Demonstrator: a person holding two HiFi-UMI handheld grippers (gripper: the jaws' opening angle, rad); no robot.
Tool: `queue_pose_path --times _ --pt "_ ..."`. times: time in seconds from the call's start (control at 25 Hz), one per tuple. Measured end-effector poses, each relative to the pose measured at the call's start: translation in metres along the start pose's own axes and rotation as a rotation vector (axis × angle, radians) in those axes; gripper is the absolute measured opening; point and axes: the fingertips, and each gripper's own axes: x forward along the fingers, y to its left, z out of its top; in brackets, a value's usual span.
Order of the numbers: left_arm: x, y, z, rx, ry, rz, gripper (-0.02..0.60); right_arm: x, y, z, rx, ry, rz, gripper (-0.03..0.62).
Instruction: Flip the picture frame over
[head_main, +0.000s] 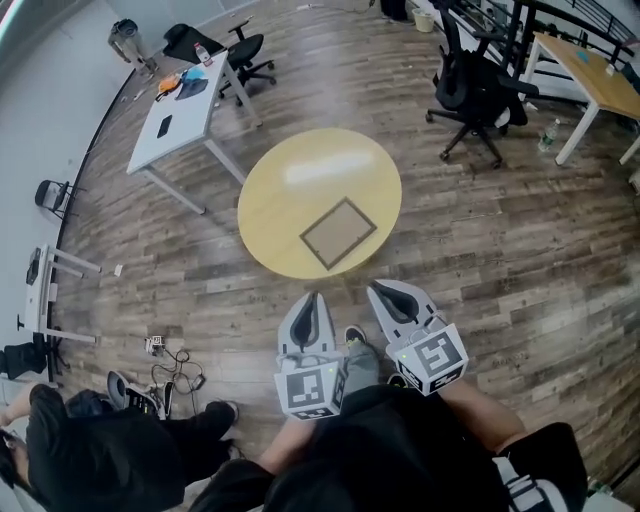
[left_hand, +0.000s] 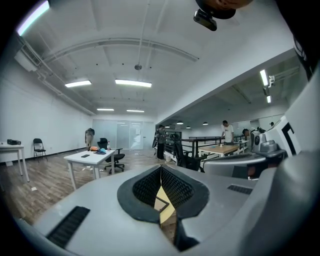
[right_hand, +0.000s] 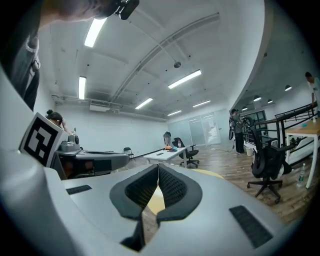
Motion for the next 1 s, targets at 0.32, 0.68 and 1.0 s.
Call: queue_pose_path --times 0.32,0.68,1.0 --pt "0.064 0.049 0.023 -0.013 -0.042 -0.043 0.023 0.078 -0.017 0.029 -0.103 0.005 -0.027 0.02" --pt "0.127 0.111 0.01 -0.032 -0.039 -0.066 0.023 0.164 -0.029 0.004 -0.151 0.112 -0.018 0.02" --pt "0.176 0.134 -0.039 -0.053 0.051 -0.078 0.023 0.202 -0.06 -0.035 -0.208 0.261 0.101 0.02"
